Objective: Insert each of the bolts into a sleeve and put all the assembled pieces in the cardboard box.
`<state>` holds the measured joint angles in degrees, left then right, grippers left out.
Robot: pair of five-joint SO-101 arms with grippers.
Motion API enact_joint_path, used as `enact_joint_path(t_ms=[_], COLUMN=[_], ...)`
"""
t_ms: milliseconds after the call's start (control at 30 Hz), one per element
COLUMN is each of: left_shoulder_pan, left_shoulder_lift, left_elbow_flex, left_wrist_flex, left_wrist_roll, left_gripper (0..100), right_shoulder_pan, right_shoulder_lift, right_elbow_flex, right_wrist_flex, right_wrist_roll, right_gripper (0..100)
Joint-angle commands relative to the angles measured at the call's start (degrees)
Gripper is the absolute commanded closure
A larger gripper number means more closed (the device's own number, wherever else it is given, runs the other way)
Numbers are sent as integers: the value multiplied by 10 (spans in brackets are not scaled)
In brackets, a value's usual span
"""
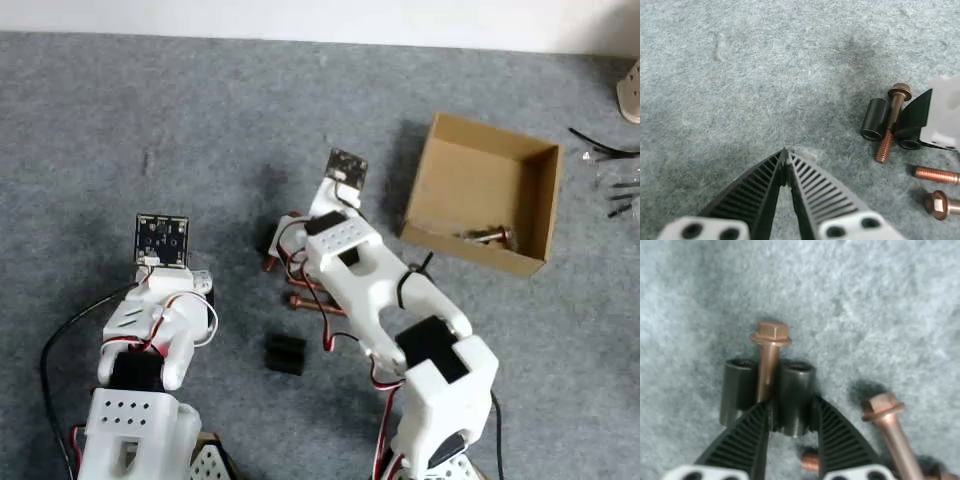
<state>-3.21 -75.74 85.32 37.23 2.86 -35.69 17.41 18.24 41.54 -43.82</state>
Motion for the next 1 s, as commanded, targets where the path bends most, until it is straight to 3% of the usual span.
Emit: enact_joint_path(t_ms=[0, 233, 467, 800, 967], left_shoulder_pan=[-8, -8, -8, 7, 42], left_shoulder_lift=[0, 0, 1, 4, 102], left_elbow_flex=[-18, -18, -20, -21, -56], left_wrist_flex=[-13, -13, -12, -10, -12], left_wrist_roll=[-4, -4, -4, -25, -60], left_gripper=[989, 989, 989, 971, 940], right_shoulder_pan=[14, 75, 95, 106, 149], right_shoulder_lift=[-47, -196, -324, -496, -555], right_elbow_flex=[-5, 60, 196, 374, 443], right_wrist_flex=[41, 25, -84, -194, -259], right_wrist_roll=[19, 25, 132, 135, 178], right_gripper=[995, 995, 995, 995, 995])
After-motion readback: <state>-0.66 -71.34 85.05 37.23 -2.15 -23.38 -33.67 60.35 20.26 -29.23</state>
